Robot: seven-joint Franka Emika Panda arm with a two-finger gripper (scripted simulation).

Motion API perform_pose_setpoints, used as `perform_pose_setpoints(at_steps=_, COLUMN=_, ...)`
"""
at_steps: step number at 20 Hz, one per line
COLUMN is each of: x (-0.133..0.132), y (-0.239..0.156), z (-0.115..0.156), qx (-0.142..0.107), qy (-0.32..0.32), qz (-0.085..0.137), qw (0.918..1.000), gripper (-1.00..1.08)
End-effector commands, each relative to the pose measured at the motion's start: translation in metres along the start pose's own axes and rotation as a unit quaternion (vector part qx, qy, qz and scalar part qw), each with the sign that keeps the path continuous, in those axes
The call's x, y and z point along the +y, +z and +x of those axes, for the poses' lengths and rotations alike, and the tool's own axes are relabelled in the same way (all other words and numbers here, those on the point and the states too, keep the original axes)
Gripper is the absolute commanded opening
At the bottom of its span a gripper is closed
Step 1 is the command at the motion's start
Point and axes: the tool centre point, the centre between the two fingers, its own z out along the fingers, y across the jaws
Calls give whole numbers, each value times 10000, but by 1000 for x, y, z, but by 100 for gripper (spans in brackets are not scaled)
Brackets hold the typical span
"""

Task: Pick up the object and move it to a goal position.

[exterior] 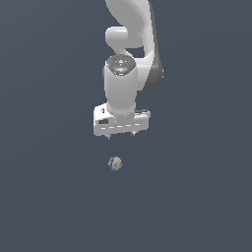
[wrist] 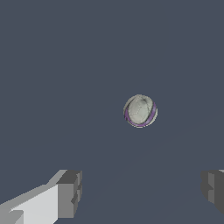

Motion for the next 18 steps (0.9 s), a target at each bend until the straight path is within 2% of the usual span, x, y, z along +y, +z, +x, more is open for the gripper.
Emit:
perform_pose_setpoints(at_steps=1, x=2, y=5, z=3, qx=-10, qy=-255, qz=-3, qw=9997, gripper=100)
perform_pose_setpoints(at_steps=9, x=10, y=25, z=16, qx=-42, qy=-1281, qz=3, qw=9917, gripper=100)
perform_pose_setpoints(at_steps=13, x=14, y=36, z=22, qx=-53, qy=-1801, qz=16, qw=9836, gripper=100)
perform_pose_setpoints(at_steps=18, x=19, y=50, z=29, qx=-59, qy=-2439, qz=42, qw=9698, gripper=100)
